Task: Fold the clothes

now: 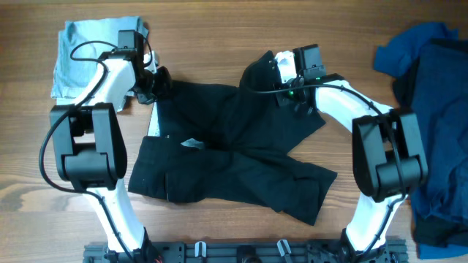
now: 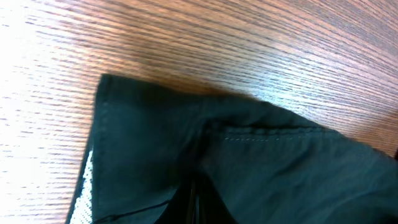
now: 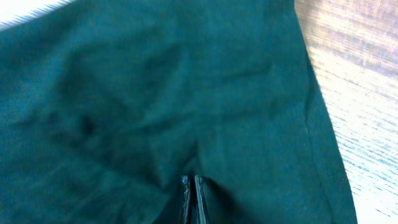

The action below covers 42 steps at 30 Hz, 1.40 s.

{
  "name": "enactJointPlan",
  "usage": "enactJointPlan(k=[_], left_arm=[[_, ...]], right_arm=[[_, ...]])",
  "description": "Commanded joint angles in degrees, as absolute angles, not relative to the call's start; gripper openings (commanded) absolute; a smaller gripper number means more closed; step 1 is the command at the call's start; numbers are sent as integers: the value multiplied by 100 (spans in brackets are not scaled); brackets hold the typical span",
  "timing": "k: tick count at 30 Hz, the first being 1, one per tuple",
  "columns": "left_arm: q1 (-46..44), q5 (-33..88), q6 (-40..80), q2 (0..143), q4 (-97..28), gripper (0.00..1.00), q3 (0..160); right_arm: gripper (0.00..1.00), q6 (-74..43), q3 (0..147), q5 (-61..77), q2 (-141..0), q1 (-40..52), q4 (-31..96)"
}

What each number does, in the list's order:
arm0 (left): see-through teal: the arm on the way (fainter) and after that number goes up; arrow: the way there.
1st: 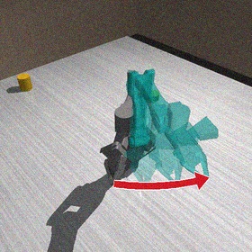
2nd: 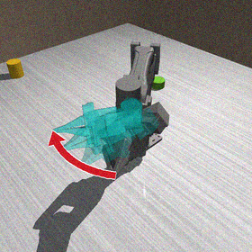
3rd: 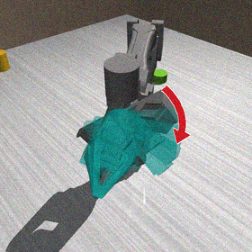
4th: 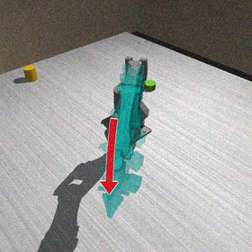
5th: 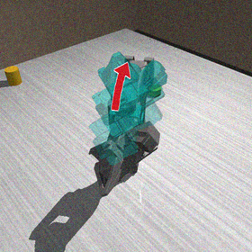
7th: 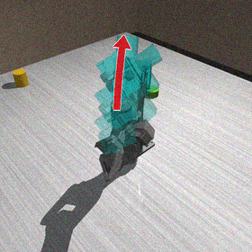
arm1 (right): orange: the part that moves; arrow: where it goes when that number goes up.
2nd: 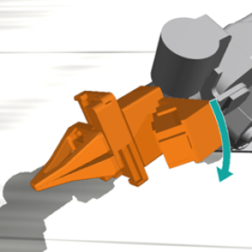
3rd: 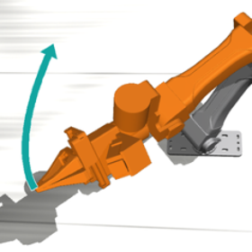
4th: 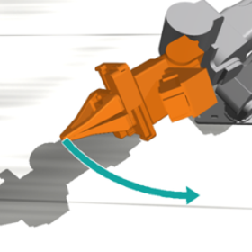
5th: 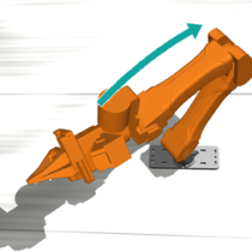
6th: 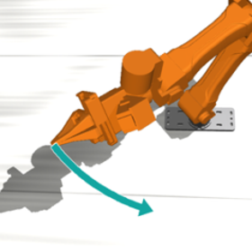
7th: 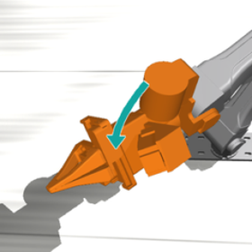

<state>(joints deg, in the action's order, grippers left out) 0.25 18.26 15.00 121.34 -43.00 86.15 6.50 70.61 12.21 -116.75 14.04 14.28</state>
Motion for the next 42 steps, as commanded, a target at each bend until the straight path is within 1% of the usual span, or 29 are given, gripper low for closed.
enactJointPlan(k=[1, 5, 10, 16, 21, 25, 28, 31, 33, 37, 39, 41, 42], left_arm=[[-143, 1590, 1549, 12213, -4163, 4, 8626], [-314, 1243, 1551, 12401, -3817, 4, 8626], [-353, 1120, 1549, 12645, -3345, 4, 8626], [-349, 1120, 1549, 12639, -2606, 4, 8702], [-349, 1125, 1549, 12639, -1791, 4, 8746], [-349, 1133, 1549, 12639, -1100, 4, 8777], [-349, 1149, 1549, 12637, -827, 4, 8936], [-349, 1177, 1549, 12575, -1194, 7, 9467], [-349, 1219, 1577, 12444, -1935, 7, 9985], [-342, 1214, 1791, 12156, -3750, 6, 10707], [-342, 1216, 1942, 12088, -4386, 10, 10772], [-344, 1240, 2137, 12079, -5006, 15, 10770], [-344, 1240, 2150, 12114, -5247, 15, 10766]], right_arm=[[4, 493, 7098, 445, -12022, 1345, 1378], [4, 62, 7098, -513, -12134, 1227, 1715], [4, -64, 7098, -976, -12132, 958, 1927], [4, -222, 7098, -965, -12132, 333, 1994], [4, -298, 7098, -947, -12132, -130, 1815], [4, -128, 7098, -635, -12132, -263, 1354], [4, -1, 7098, -373, -12132, -242, 794], [5, -38, 7107, -202, -12127, -237, 263], [4, -169, 7214, -204, -12077, -237, 244], [4, -495, 7697, -78, -11758, -233, 1059], [4, -626, 7850, -14, -11520, -233, 1529], [10, -617, 7902, 49, -11198, -233, 1968], [13, -620, 7902, 47, -11045, -233, 2178]])
